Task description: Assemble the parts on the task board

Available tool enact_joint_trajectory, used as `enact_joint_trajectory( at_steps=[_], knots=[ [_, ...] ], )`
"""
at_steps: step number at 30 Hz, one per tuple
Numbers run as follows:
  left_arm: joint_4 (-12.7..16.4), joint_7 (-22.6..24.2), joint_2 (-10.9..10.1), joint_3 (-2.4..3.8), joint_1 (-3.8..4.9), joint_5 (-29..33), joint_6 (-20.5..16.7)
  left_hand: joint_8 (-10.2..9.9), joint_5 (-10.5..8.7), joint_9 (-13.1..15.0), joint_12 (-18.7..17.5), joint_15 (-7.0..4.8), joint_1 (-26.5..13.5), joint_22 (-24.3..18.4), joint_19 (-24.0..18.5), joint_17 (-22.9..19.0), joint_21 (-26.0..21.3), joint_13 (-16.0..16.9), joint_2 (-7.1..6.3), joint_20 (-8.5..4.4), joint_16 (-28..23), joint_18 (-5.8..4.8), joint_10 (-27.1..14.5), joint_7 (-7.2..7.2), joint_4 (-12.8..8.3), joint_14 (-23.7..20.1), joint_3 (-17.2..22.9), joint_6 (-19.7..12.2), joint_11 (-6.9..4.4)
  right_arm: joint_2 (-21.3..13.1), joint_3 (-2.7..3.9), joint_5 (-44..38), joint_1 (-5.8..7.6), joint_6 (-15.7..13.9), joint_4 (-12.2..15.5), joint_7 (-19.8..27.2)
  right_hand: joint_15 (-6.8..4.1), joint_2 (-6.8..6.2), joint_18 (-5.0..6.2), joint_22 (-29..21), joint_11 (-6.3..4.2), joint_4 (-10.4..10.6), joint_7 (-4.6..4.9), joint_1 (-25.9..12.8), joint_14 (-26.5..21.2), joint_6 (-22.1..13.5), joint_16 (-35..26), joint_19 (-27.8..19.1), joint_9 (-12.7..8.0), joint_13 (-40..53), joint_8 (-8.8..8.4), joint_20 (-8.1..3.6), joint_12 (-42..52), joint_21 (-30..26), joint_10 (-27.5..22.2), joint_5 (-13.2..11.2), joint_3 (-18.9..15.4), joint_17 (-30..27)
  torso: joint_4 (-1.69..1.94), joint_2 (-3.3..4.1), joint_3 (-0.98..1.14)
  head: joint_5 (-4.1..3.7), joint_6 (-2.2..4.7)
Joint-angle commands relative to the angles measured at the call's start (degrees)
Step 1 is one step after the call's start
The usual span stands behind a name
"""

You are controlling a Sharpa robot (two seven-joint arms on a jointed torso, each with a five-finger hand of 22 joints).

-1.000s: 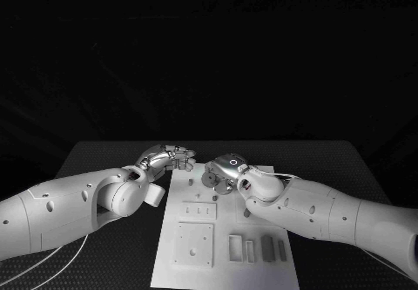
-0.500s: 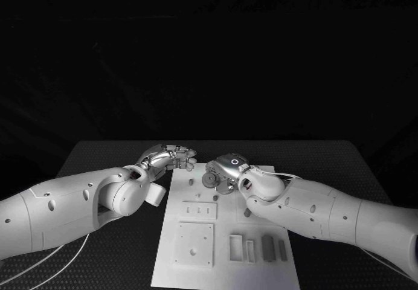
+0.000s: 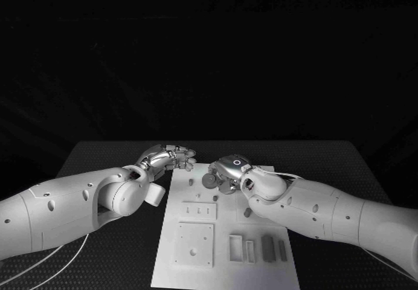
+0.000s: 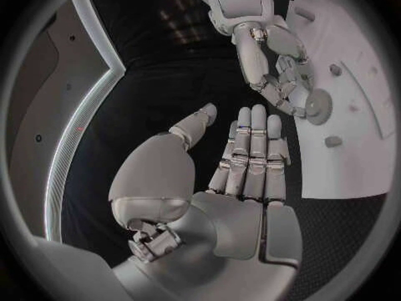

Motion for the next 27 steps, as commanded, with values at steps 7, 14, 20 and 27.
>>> enact_joint_trajectory(
  at_steps=[7, 14, 20, 27],
  knots=[
    [0.09, 0.41, 0.06, 0.06, 0.08, -0.18, 0.32, -0.36, -0.39, 0.08, -0.31, 0.30, -0.53, 0.87, -0.49, 0.10, 0.21, 0.10, 0.06, 0.09, -0.27, -0.13, -0.02, 0.16, 0.11, -0.12, 0.13, -0.02, 0.38, -0.72, -0.03, 1.87, -0.01, 3.07, -0.11, 1.10, -0.15, 1.32, 0.83, 0.83, 1.29, -0.35, 1.56, -1.45, 0.13, 3.75, -0.35, 0.04, -0.41, -0.22, 0.44, 0.46, 0.53, -0.01, -2.49, 3.67, 0.68, 0.32, -0.01, 0.02, -0.01, -0.05, -0.08],
    [0.08, 0.39, -0.02, 0.06, 0.08, -0.18, 0.30, -0.38, -0.40, 0.08, -0.33, 0.30, -0.55, 0.87, -0.50, 0.10, 0.21, 0.10, 0.04, 0.09, -0.28, -0.13, -0.03, 0.17, 0.11, -0.12, 0.12, -0.04, 0.38, -1.97, -0.03, 2.00, 0.00, 1.97, 0.62, 0.87, -0.18, 1.60, 0.83, 0.87, 1.25, -0.36, 1.52, -1.76, 0.12, 3.95, -0.40, 0.02, -0.56, -0.27, 0.46, 0.44, 0.65, -0.01, -2.55, 5.33, 1.05, 0.43, -0.01, -0.01, 0.04, -0.04, 0.04],
    [0.04, 0.43, -0.19, 0.06, 0.08, -0.19, 0.21, -0.40, -0.40, 0.08, -0.35, 0.30, -0.57, 0.86, -0.51, 0.11, 0.21, 0.10, 0.00, 0.09, -0.28, -0.13, -0.05, 0.17, 0.10, -0.13, 0.12, -0.06, 0.39, -3.92, -0.02, 2.66, 0.01, -4.94, 2.41, 0.63, -0.19, 1.32, 0.83, 0.86, 1.27, -0.46, 1.56, -1.73, 0.18, 3.69, -0.43, 0.09, -0.74, -0.32, 0.28, 0.36, 0.75, 0.01, -2.51, 4.93, 1.26, 0.49, -0.13, 0.00, 0.05, -0.12, 0.28],
    [-0.06, 0.47, -0.43, 0.07, 0.08, -0.21, 0.16, -0.41, -0.40, 0.09, -0.38, 0.30, -0.55, 0.86, -0.52, 0.11, 0.22, 0.10, -0.01, 0.09, -0.29, -0.12, -0.06, 0.17, 0.08, -0.13, 0.13, -0.07, 0.40, -7.96, 0.91, 6.01, 0.25, -10.99, 6.19, 2.11, -0.14, -0.25, 0.83, 0.72, 1.34, -0.09, 1.63, -1.33, 0.54, 3.45, -0.67, 0.49, -1.10, -0.61, 0.07, 0.20, 0.87, -0.07, -2.26, 3.72, 2.17, 0.52, -0.21, -0.04, 0.05, -0.44, 0.81]
  ],
)
